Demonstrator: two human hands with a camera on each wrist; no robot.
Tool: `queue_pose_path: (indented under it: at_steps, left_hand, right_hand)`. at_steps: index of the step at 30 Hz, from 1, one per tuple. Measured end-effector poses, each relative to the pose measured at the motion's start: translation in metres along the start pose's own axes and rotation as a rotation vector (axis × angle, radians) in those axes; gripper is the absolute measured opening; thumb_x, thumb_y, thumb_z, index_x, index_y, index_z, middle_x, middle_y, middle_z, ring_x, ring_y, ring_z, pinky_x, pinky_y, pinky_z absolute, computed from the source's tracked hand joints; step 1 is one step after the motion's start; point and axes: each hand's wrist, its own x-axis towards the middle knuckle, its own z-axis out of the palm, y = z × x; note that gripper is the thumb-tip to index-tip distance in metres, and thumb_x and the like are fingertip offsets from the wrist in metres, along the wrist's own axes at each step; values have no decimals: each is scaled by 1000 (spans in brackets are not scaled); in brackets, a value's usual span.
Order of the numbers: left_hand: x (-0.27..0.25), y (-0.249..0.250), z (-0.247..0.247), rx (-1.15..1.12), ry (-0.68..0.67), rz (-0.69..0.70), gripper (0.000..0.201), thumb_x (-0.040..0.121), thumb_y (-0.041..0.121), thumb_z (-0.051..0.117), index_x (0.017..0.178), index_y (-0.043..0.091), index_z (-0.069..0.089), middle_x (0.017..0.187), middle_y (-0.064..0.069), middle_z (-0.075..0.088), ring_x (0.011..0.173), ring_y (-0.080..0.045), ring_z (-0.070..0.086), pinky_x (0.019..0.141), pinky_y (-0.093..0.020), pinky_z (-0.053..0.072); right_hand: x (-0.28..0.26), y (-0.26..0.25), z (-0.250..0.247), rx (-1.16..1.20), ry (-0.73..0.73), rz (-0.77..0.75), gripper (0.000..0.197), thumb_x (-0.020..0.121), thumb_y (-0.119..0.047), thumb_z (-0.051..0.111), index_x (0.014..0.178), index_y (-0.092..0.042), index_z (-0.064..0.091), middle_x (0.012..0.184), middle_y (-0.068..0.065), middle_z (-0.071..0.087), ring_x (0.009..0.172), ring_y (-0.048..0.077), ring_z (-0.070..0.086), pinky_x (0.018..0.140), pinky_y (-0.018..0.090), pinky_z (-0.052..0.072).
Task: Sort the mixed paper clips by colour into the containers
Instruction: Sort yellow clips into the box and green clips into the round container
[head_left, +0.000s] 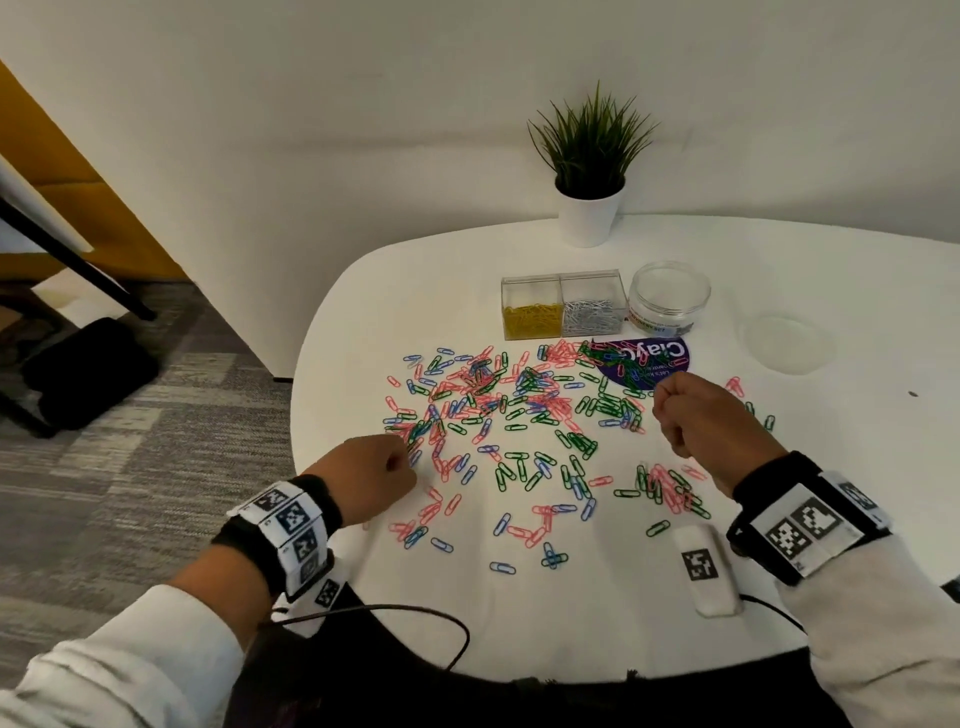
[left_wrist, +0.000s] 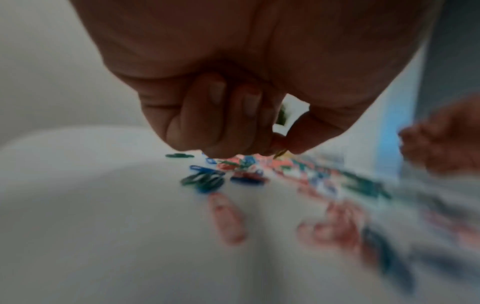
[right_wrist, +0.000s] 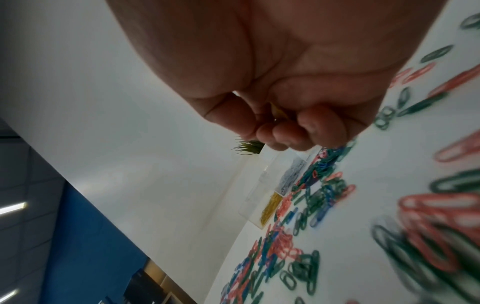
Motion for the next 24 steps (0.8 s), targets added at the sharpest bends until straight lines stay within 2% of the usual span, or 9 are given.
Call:
queue_pose_path:
  at_steps: [2, 4, 5, 7, 11, 15, 17, 21, 24]
  left_hand:
    - [6, 6, -11, -458, 23, -37, 16, 80, 34, 50, 70, 21, 52, 73, 0, 53, 61, -15, 46, 58, -32, 44]
    - [17, 17, -25, -905, 13, -121, 12, 80, 16, 49, 69, 14, 49, 69, -9, 44, 52, -18, 34, 44, -24, 30]
    - [25, 23, -32, -1041, 4, -134, 10, 77, 11, 48, 67, 13, 47, 67, -10, 41, 50, -17, 30, 43, -21, 25]
    - [43, 40, -48, -1129, 3, -126, 12, 76, 8, 50, 66, 14, 46, 67, -9, 45, 48, -16, 32, 40, -19, 24]
    - [90, 77, -75, -1195, 16, -104, 19, 90, 4, 46, 72, 13, 46, 75, -14, 60, 49, -13, 37, 38, -20, 26]
    - [132, 111, -93, -1077, 103, -70, 20, 85, 0, 51, 68, 10, 49, 70, -14, 57, 51, -16, 34, 43, -20, 23]
    - [151, 124, -95, -932, 131, -11, 17, 82, -5, 54, 72, 9, 57, 70, -13, 52, 54, -18, 36, 46, -21, 27]
    - [178, 145, -96, -454, 182, 170, 20, 90, 4, 53, 98, 19, 65, 76, 1, 56, 58, -13, 46, 52, -22, 37]
    - [184, 163, -93, -80, 256, 284, 26, 97, 8, 42, 105, 18, 65, 90, 4, 54, 72, -16, 50, 63, -23, 37]
  right_hand:
    - [15, -15, 1, -50, -20, -50, 10, 77, -11, 43, 73, -13, 53, 63, 4, 49, 59, 20, 39, 58, 33, 30]
    - [38, -34, 7, -110, -68, -118, 15, 85, -2, 43, 75, -7, 53, 67, 5, 48, 63, 20, 41, 56, 30, 30]
    - [52, -46, 12, -166, -90, -158, 16, 88, -2, 43, 76, -5, 53, 71, 6, 49, 66, 20, 43, 56, 30, 32]
    - [79, -73, 26, -248, -107, -241, 24, 92, -3, 42, 72, -11, 54, 74, 2, 51, 69, 18, 47, 59, 25, 37]
    - [132, -113, 56, -247, -71, -312, 26, 88, -2, 41, 71, -16, 54, 74, -1, 55, 77, 21, 53, 64, 27, 38]
    - [162, -124, 73, -482, -175, -321, 25, 89, 0, 43, 89, -13, 64, 103, 6, 64, 101, 25, 58, 77, 27, 41]
    - [167, -123, 68, -535, -196, -335, 28, 90, 0, 43, 95, -12, 68, 113, 6, 65, 105, 23, 58, 81, 26, 41]
    - [155, -112, 29, -461, -53, -400, 31, 86, 1, 41, 91, -17, 66, 108, 4, 67, 99, 21, 60, 80, 29, 45]
    - [122, -84, -11, -485, -52, -381, 28, 89, 0, 44, 95, -18, 65, 96, 0, 66, 78, 15, 59, 65, 26, 45]
